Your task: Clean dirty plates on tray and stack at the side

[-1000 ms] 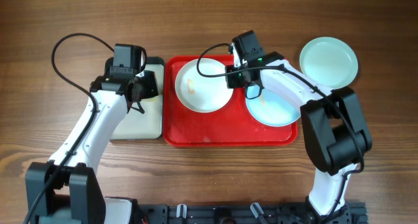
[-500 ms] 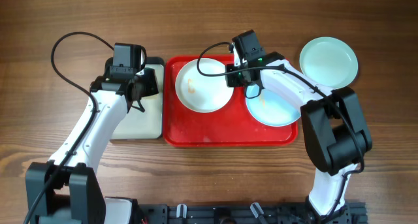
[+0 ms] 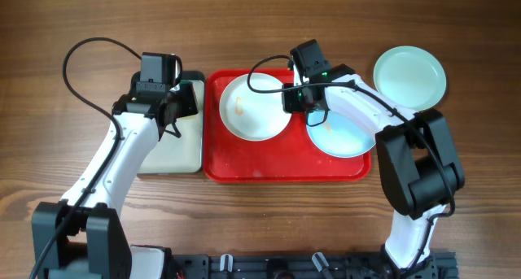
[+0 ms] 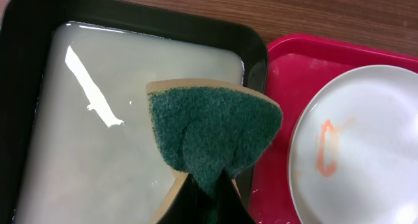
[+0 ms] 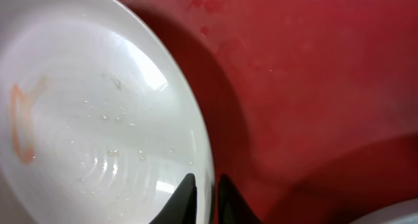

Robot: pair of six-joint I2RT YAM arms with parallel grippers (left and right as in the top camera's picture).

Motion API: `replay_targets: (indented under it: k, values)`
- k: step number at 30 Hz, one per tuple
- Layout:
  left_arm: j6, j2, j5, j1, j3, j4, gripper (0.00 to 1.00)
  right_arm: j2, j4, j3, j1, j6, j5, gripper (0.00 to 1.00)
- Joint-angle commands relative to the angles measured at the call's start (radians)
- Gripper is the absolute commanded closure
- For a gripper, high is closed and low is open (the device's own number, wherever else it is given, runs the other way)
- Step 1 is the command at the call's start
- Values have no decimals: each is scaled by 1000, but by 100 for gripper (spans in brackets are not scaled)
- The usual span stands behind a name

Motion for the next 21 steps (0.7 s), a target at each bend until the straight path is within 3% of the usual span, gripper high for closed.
replay_targets:
  k: [1,4,16,21]
  values:
    - [28,-6,-17,-5,-8,10,96,-21,10,5,3,-18,-21,96]
    - [88,-6,-40,-5,-8,24,96,-22,-1,5,3,-1,-40,96]
    - [119,-6,-140,-25,-8,84,96,-71,-40,3,3,18,-69,96]
    - [87,-6,89,-39,13,85,96,-71,-43,-2,3,18,-47,96]
